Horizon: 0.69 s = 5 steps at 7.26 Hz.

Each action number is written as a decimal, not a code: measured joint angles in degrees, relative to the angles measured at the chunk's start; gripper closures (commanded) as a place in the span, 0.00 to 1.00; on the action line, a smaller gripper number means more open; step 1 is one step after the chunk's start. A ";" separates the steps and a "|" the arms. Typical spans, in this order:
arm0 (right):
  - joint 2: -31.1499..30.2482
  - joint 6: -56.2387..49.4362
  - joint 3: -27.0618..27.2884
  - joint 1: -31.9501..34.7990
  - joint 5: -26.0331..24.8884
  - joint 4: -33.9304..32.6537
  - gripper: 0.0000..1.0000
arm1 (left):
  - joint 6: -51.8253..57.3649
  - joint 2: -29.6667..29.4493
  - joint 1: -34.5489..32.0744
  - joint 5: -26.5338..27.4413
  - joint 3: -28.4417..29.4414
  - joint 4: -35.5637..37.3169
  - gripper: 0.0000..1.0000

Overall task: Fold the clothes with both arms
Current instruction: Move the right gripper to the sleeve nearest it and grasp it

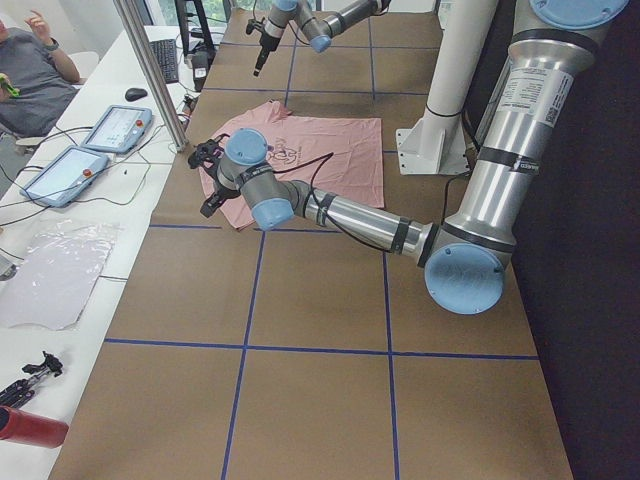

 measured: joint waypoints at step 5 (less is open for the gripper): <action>0.35 1.41 -3.72 -6.73 -7.61 1.02 0.38 | -0.01 0.00 0.04 0.01 0.17 -0.03 0.00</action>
